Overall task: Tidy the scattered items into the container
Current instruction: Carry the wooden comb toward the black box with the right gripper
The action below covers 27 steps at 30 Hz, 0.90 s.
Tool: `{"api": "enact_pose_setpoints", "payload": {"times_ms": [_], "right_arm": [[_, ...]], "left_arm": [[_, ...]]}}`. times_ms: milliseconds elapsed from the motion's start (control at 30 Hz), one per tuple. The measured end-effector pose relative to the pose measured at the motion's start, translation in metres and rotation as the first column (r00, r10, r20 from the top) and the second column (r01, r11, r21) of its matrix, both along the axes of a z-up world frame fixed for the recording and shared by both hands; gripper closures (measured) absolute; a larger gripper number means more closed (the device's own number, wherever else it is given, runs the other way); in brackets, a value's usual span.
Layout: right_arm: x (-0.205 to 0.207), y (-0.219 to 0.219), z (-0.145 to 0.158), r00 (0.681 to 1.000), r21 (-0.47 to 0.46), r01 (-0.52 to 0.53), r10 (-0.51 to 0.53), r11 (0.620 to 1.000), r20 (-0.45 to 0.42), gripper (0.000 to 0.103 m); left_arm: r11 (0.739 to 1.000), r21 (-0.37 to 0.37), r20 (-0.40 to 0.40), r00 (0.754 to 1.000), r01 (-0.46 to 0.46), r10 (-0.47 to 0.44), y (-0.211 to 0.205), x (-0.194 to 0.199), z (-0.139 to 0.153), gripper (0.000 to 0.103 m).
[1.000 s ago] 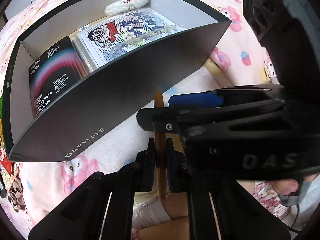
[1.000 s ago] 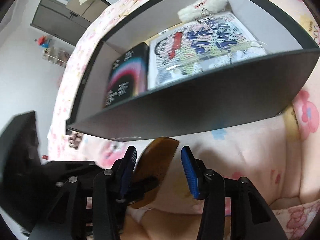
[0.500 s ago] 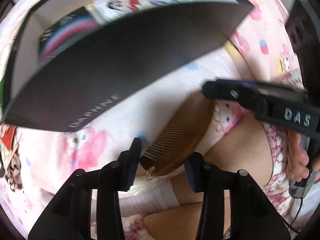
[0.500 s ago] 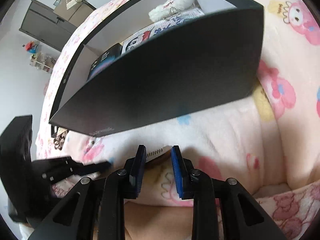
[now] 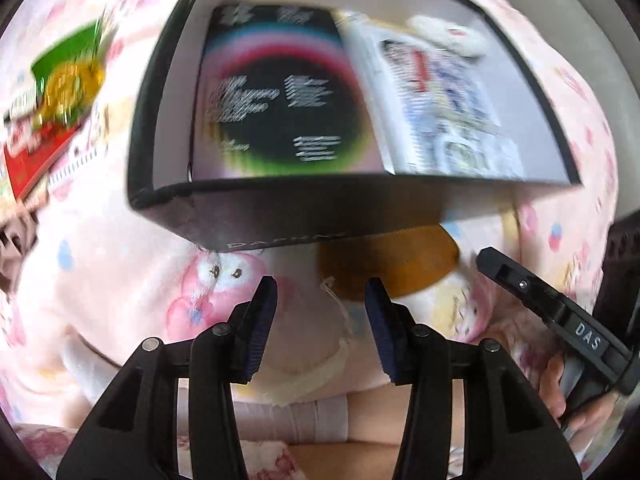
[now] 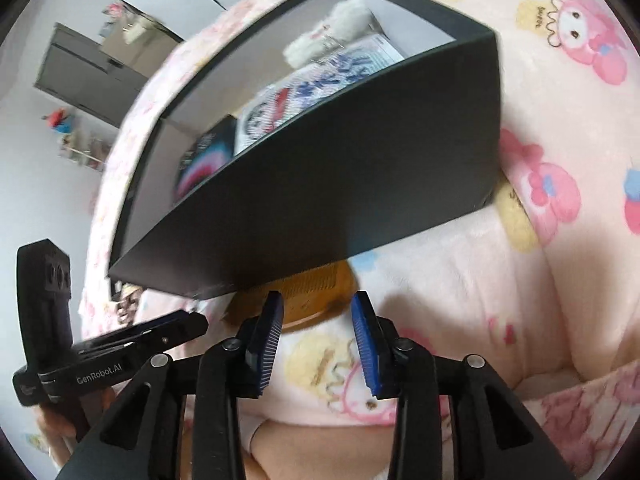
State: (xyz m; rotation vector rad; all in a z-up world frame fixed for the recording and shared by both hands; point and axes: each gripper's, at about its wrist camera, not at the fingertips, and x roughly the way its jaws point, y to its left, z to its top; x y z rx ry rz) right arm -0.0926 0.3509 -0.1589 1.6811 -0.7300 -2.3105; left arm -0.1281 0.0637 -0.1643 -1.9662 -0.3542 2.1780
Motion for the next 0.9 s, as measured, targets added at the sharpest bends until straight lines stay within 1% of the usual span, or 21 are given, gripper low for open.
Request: {"api": "enact_pose_setpoints", "payload": {"times_ms": [100,167,233,300,400,500,533,600,633,667,733,833,900], "right_arm": [[-0.014,-0.008,-0.007,0.999,0.05,0.01,-0.011,0.999,0.033,0.071],[-0.018,-0.004,-0.016,0.998,0.055,0.014,-0.018,0.998,0.063,0.07],[-0.023,-0.006,-0.025,0.995,0.054,0.023,-0.028,0.998,0.095,0.063],[-0.025,-0.007,-0.029,0.994,0.054,0.018,-0.024,0.998,0.104,0.06],[-0.028,-0.012,-0.033,0.994,0.032,-0.02,0.016,0.999,0.11,0.059],[-0.026,-0.015,-0.031,0.993,-0.003,-0.068,0.068,0.998,0.099,0.057],[-0.024,-0.02,-0.028,0.99,-0.004,-0.106,0.105,0.994,0.092,0.057],[-0.015,-0.032,-0.024,0.978,-0.005,-0.192,0.192,0.981,0.084,0.057],[-0.01,-0.036,-0.022,0.972,-0.014,-0.222,0.223,0.975,0.079,0.057],[-0.007,-0.037,-0.02,0.97,-0.024,-0.232,0.233,0.973,0.068,0.057],[-0.004,-0.03,-0.017,0.98,-0.025,-0.193,0.194,0.981,0.047,0.058],[-0.012,-0.02,-0.021,0.991,-0.025,-0.123,0.124,0.992,0.058,0.058],[-0.016,-0.024,-0.025,0.987,-0.032,-0.141,0.143,0.99,0.07,0.058]], "left_arm": [[0.999,0.026,0.053,0.998,-0.035,0.034,-0.002,-0.002,-0.012,0.057],[0.999,0.034,0.062,0.997,-0.041,0.039,-0.001,-0.002,-0.014,0.057],[0.999,0.028,0.057,0.998,-0.04,0.038,0.004,-0.002,-0.016,0.057],[0.999,0.022,0.069,0.997,-0.037,0.035,0.009,-0.003,-0.022,0.057],[0.999,0.021,0.076,0.997,-0.034,0.033,0.017,-0.004,-0.028,0.055],[0.999,0.039,0.069,0.997,-0.032,0.029,0.019,-0.002,-0.025,0.055],[0.998,0.047,0.059,0.997,-0.044,0.041,0.017,0.001,-0.022,0.055],[0.997,0.024,0.025,0.997,-0.07,0.069,0.01,0.009,-0.014,0.055],[0.997,0.015,0.01,0.997,-0.078,0.078,0.008,0.012,-0.011,0.055],[0.996,0.015,-0.001,0.996,-0.087,0.087,0.006,0.015,-0.009,0.055],[0.995,0.02,0.004,0.995,-0.095,0.095,0.006,0.017,-0.009,0.055],[0.996,-0.001,0.023,0.996,-0.084,0.084,0.012,0.017,-0.014,0.055],[0.998,-0.001,0.038,0.997,-0.071,0.071,0.016,0.018,-0.018,0.055]]}}
